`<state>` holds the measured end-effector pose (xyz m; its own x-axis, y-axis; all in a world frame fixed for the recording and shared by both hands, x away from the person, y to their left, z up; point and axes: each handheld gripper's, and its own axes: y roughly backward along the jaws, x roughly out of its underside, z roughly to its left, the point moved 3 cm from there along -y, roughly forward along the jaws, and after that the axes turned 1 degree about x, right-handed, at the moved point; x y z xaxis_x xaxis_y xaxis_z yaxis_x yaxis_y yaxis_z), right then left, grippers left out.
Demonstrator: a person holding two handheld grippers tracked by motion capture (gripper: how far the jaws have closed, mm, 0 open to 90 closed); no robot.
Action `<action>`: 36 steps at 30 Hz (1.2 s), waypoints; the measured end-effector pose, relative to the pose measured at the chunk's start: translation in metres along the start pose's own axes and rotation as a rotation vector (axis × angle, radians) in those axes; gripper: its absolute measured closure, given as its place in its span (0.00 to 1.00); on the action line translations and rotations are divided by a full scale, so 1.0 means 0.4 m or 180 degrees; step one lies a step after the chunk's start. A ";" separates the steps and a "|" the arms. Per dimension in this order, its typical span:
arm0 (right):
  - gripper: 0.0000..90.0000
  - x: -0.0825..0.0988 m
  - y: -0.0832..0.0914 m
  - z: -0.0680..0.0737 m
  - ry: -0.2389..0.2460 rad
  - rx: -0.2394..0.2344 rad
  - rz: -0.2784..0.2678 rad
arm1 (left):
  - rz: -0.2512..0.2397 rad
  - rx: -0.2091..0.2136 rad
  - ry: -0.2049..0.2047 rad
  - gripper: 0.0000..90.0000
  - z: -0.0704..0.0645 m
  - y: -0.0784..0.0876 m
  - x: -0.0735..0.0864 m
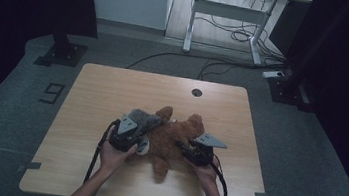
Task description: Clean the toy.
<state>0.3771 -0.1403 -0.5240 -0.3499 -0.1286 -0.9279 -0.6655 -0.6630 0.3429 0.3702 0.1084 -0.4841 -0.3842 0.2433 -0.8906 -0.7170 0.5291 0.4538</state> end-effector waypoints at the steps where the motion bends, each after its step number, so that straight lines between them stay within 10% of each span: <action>1: 0.75 -0.009 0.001 0.002 0.0045 0.0043 -0.0070 | -0.0024 0.0003 0.0018 0.88 0.004 0.000 -0.008; 6: 0.74 -0.040 0.014 0.008 0.0416 0.0208 -0.0327 | -0.0132 0.0143 0.0041 0.88 -0.018 0.005 -0.058; 11: 0.72 -0.003 0.004 -0.015 0.0336 0.0120 -0.0258 | -0.0191 0.0373 -0.0137 0.88 -0.111 -0.011 -0.109; 16: 0.72 0.020 0.005 -0.018 0.0340 0.0035 -0.0236 | -0.0034 0.0541 -0.0330 0.88 -0.205 -0.087 -0.162; 20: 0.72 0.033 0.010 -0.003 0.0435 0.0011 -0.0283 | 0.0198 0.0409 -0.0511 0.88 -0.243 -0.158 -0.174; 29: 0.71 0.055 0.012 -0.010 0.0430 -0.0001 -0.0199 | 0.0181 0.0226 -0.0419 0.88 -0.175 -0.137 -0.122; 36: 0.71 0.059 0.020 -0.013 0.0395 -0.0077 -0.0208 | 0.0278 -0.0057 -0.0188 0.88 -0.036 -0.086 -0.064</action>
<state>0.3667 -0.1524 -0.5438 -0.2212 -0.1736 -0.9597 -0.6675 -0.6905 0.2788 0.3966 0.0722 -0.4764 -0.4111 0.3357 -0.8475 -0.6927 0.4894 0.5298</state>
